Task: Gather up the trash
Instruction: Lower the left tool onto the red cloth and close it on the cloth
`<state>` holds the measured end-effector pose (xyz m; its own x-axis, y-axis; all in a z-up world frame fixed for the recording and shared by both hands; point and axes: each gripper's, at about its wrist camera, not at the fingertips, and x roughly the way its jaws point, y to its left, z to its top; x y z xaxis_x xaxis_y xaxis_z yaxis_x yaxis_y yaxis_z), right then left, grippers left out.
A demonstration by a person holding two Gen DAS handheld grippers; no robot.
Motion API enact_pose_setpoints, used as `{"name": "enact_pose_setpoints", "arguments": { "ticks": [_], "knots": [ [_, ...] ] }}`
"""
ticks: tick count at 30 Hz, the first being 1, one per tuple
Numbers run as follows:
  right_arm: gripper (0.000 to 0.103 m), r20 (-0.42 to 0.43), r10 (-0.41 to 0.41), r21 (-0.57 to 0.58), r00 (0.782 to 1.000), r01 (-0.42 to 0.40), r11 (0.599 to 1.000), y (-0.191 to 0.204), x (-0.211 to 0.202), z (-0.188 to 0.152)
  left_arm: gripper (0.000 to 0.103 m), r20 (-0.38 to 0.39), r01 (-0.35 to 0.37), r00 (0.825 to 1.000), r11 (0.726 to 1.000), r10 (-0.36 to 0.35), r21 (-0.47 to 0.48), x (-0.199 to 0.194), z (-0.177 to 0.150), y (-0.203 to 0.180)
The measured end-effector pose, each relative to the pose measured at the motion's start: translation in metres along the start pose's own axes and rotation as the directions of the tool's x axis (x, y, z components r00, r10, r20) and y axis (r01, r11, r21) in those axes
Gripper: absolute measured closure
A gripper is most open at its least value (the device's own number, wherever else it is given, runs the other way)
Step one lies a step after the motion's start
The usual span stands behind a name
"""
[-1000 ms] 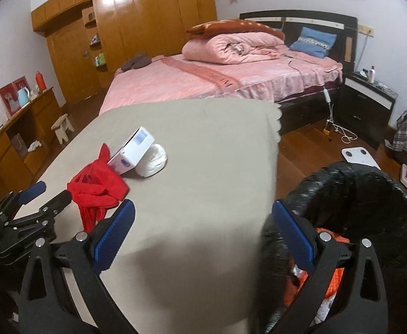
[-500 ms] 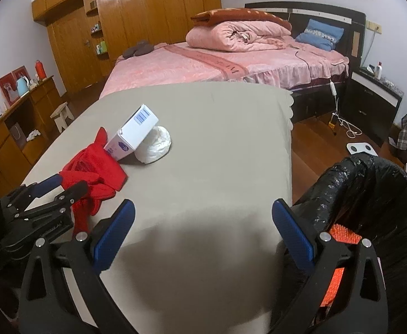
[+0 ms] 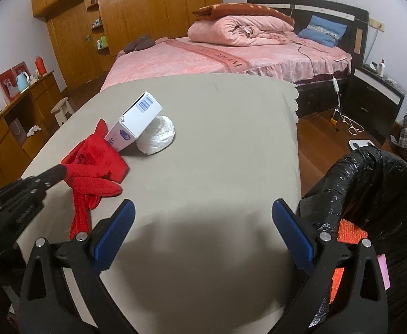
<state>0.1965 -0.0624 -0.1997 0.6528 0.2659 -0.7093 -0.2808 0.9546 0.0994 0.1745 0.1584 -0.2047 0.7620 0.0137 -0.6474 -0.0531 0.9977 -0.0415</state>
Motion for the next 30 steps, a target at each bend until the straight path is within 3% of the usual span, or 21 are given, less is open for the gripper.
{"name": "enact_pose_setpoints", "arguments": {
  "ticks": [6,13,16,19,23,30],
  "knots": [
    [0.007,-0.007,0.006,-0.010,1.000,-0.006,1.000,0.005,0.003,-0.002,0.101,-0.009,-0.020,1.000,1.000,0.020,-0.006,-0.004,-0.003,0.008],
    [0.007,-0.011,-0.003,0.000,1.000,0.003,1.000,-0.001,0.006,-0.001,0.055,-0.032,-0.001,0.999,1.000,0.001,0.004,0.012,-0.003,-0.007],
    [0.007,-0.012,-0.005,0.001,1.000,0.005,1.000,-0.003,0.007,-0.001,0.045,-0.066,0.000,0.998,1.000,0.000,0.003,0.026,-0.003,-0.014],
    [0.007,-0.015,-0.007,0.004,1.000,0.007,1.000,-0.005,0.008,-0.002,0.046,-0.128,0.000,0.992,1.000,0.002,0.016,0.041,-0.007,-0.020],
    [0.007,-0.016,-0.011,0.011,1.000,0.011,1.000,-0.007,0.008,-0.002,0.087,-0.149,0.029,0.988,1.000,-0.027,0.012,0.044,-0.009,-0.021],
    [0.007,-0.004,0.001,-0.007,1.000,-0.001,1.000,-0.001,0.003,0.001,0.089,-0.082,0.046,0.996,0.999,-0.045,0.006,0.014,-0.007,-0.010]
  ]
}}
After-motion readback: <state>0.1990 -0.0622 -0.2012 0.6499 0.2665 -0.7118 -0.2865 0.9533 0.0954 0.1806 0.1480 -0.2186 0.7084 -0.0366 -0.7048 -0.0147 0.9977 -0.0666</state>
